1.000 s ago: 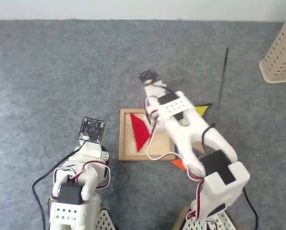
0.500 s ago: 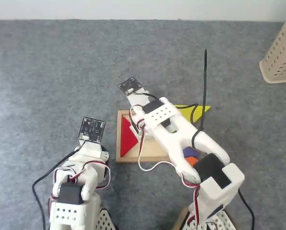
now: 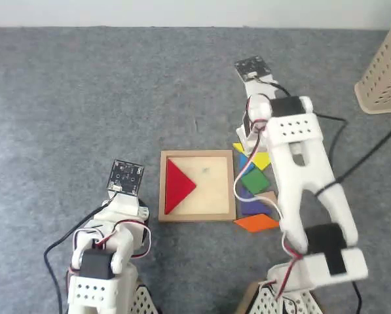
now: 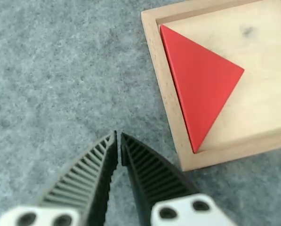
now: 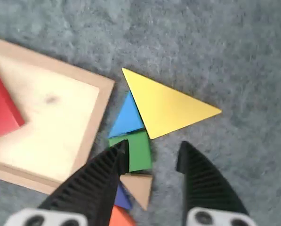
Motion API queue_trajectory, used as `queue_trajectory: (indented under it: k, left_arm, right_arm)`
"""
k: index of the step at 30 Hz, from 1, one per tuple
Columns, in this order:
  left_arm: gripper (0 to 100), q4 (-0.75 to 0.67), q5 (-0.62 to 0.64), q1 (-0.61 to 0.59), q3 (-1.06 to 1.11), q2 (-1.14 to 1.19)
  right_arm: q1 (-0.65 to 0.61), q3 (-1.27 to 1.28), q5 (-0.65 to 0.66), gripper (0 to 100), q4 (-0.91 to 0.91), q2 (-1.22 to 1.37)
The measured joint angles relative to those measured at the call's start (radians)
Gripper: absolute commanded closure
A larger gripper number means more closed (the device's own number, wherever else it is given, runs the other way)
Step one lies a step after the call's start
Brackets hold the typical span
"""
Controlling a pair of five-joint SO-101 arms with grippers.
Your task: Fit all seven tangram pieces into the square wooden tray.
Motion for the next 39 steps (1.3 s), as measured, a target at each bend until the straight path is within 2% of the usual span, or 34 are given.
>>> queue_trajectory:
  k: [5,10,16,24,26,31,39]
  left_arm:
    - [99,0.0,0.0,0.0,0.0,0.0]
    - [99,0.0,0.0,-0.002,0.0,0.0]
    - [99,0.0,0.0,-0.003,0.0,0.0]
    - [99,0.0,0.0,-0.003,0.0,0.0]
    - [99,0.0,0.0,-0.003,0.0,0.0]
    - [99,0.0,0.0,0.0,0.0,0.0]
    - [99,0.0,0.0,-0.002,0.0,0.0]
  right_arm:
    - [0.018,-0.092,0.285,71.8,0.002,0.213]
    - [0.046,-0.107,0.562,65.8,0.038,0.319]
    - [0.081,-0.107,0.694,64.0,0.038,0.396]
    - [0.087,-0.153,0.755,64.2,0.028,0.473]
    - [0.103,-0.172,0.755,67.5,0.028,0.483]
    - [0.15,-0.222,0.713,81.9,0.015,0.52]
    - [0.184,-0.242,0.624,82.9,0.026,0.52]
